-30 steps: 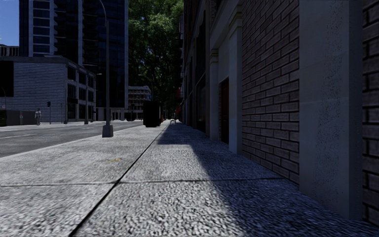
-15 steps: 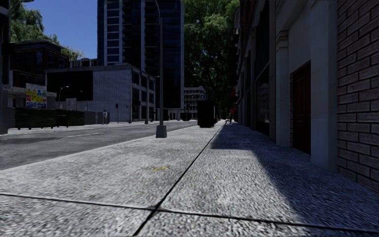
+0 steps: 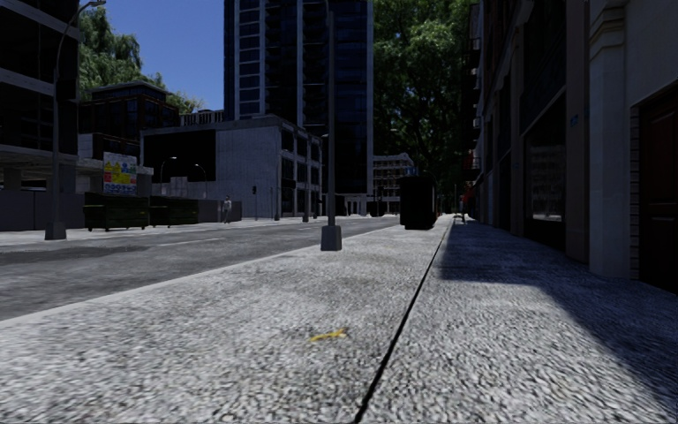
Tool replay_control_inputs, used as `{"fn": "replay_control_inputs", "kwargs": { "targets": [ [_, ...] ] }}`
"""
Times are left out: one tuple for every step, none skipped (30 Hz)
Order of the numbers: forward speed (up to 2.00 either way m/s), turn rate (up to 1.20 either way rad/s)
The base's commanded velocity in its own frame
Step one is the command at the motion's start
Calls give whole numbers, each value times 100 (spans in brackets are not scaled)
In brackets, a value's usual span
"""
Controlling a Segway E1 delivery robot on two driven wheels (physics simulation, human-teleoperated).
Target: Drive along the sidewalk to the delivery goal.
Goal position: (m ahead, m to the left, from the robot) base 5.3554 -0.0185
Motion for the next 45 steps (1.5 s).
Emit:
{"fn": "replay_control_inputs", "kwargs": {
  "targets": [
    [171, 0],
    [171, 0],
    [171, 0],
    [171, 0],
    [171, 0],
    [171, 0],
    [171, 0],
    [171, 0],
    [171, 0],
    [171, 0],
    [171, 0],
    [171, 0],
    [171, 0],
    [171, 0],
    [171, 0],
    [171, 0],
    [171, 0],
    [171, 0],
    [171, 0],
    [171, 0],
    [171, 0],
    [171, 0],
    [171, 0],
    [171, 0],
    [171, 0],
    [171, 0],
    [171, 0],
    [171, 0],
    [171, 0],
    [171, 0],
    [171, 0],
    [171, 0],
    [171, 0],
    [171, 0],
    [171, 0],
    [171, 0],
    [171, 0],
    [171, 0],
    [171, 0],
    [171, 0],
    [171, 0],
    [171, 0],
    [171, 0],
    [171, 0],
    [171, 0]
  ]
}}
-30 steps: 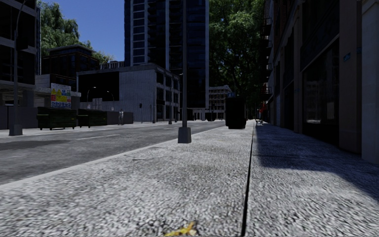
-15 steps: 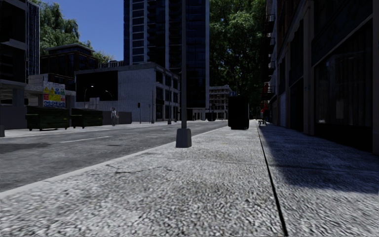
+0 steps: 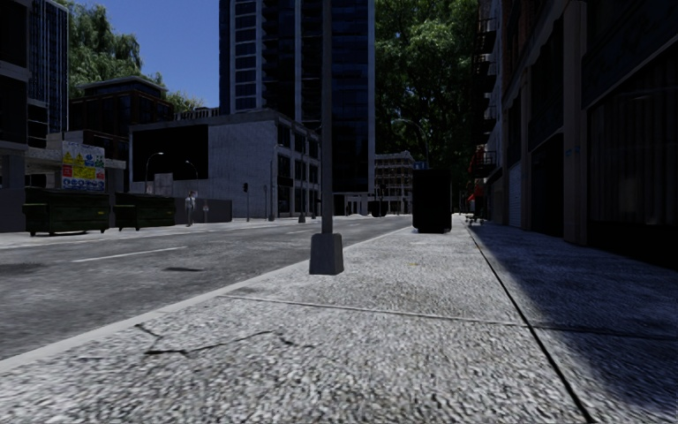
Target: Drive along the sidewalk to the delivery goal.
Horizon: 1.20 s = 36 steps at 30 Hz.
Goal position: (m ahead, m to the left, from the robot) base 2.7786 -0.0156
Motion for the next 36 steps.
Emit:
{"fn": "replay_control_inputs", "kwargs": {
  "targets": [
    [171, 0],
    [171, 0],
    [171, 0],
    [171, 0],
    [171, 0],
    [171, 0],
    [171, 0],
    [171, 0],
    [171, 0],
    [171, 0],
    [171, 0],
    [171, 0],
    [171, 0],
    [171, 0],
    [171, 0],
    [171, 0],
    [171, 0],
    [171, 0],
    [171, 0],
    [170, 0],
    [168, 0],
    [167, 0],
    [167, 0],
    [167, 0],
    [166, 0],
    [166, 0],
    [165, 0],
    [161, 0],
    [151, 0],
    [151, 0],
    [132, 0],
    [118, 0],
    [106, 0],
    [98, 0],
    [98, 0],
    [83, 0]
  ]
}}
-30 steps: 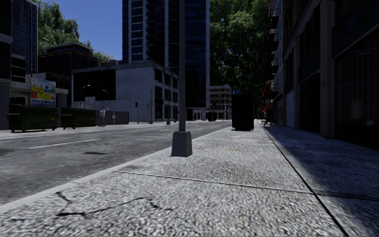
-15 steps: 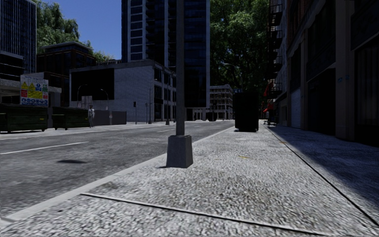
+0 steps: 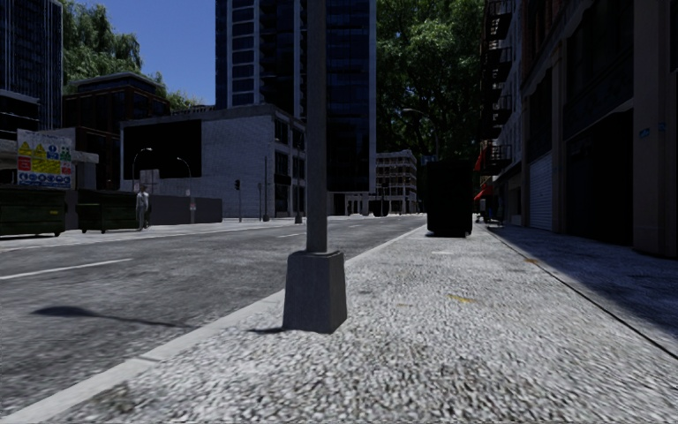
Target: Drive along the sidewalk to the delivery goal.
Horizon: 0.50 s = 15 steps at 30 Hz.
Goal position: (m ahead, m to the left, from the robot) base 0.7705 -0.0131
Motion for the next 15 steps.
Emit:
{"fn": "replay_control_inputs", "kwargs": {
  "targets": [
    [64, 0],
    [45, 0],
    [25, 0],
    [25, 0],
    [10, 0],
    [0, 0],
    [0, 0],
    [0, 0],
    [0, 0],
    [0, 0],
    [0, 0],
    [0, 0],
    [0, 0],
    [0, 0],
    [0, 0]
  ]
}}
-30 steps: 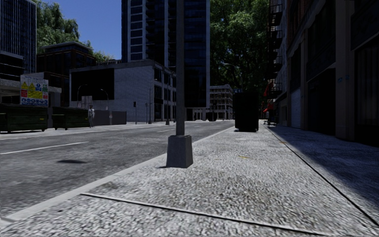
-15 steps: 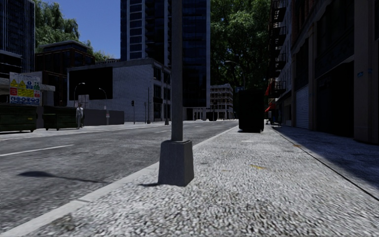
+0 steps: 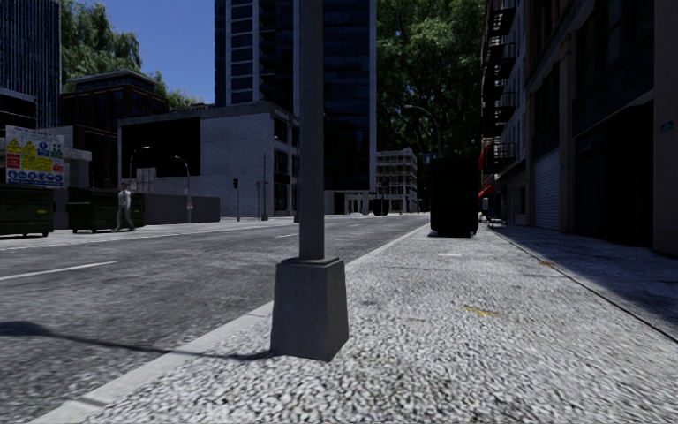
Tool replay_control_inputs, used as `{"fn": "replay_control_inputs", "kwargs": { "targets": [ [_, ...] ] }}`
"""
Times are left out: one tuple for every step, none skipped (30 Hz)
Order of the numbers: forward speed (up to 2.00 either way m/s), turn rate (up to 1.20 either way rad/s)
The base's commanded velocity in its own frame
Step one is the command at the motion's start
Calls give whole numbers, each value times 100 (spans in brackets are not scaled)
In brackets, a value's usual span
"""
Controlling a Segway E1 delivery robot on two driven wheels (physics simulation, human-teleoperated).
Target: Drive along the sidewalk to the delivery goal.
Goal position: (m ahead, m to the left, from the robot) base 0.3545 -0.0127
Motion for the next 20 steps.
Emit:
{"fn": "replay_control_inputs", "kwargs": {
  "targets": [
    [0, 0],
    [0, 0],
    [0, 0],
    [0, 0],
    [0, 0],
    [0, 0],
    [0, 0],
    [0, 0],
    [0, 0],
    [0, 0],
    [0, 0],
    [0, 0],
    [0, 0],
    [0, 0],
    [0, 0],
    [0, 0],
    [0, 0],
    [0, 0],
    [0, 0],
    [0, 0]
  ]
}}
